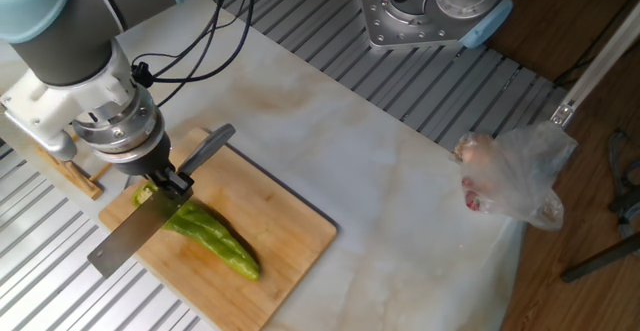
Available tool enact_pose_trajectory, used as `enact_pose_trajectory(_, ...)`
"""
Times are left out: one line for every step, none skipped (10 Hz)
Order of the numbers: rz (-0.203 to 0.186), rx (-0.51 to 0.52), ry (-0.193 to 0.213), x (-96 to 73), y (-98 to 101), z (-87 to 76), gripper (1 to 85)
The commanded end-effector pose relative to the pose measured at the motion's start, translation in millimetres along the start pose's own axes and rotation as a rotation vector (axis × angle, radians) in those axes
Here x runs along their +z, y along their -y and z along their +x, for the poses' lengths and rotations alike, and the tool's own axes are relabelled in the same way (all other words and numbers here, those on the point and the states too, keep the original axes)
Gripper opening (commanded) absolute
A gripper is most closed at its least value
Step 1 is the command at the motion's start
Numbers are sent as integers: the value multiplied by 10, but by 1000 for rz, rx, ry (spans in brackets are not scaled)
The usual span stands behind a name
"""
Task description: Chop the chili peppers
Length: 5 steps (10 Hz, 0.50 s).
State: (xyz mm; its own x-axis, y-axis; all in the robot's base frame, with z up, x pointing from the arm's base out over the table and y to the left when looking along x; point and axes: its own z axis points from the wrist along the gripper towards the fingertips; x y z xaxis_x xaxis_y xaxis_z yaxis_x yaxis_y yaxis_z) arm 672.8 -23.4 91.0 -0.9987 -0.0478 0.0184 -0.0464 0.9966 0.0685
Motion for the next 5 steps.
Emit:
enact_pose_trajectory(-37, -2, 9, 38, -30, -11, 13)
enact_pose_trajectory(-40, -9, 12, 55, -14, -2, 13)
enact_pose_trajectory(-43, -13, 15, 74, 3, 9, 13)
enact_pose_trajectory(-49, -18, 20, 90, 10, 14, 13)
enact_pose_trajectory(-50, -19, 25, 95, 15, 9, 13)
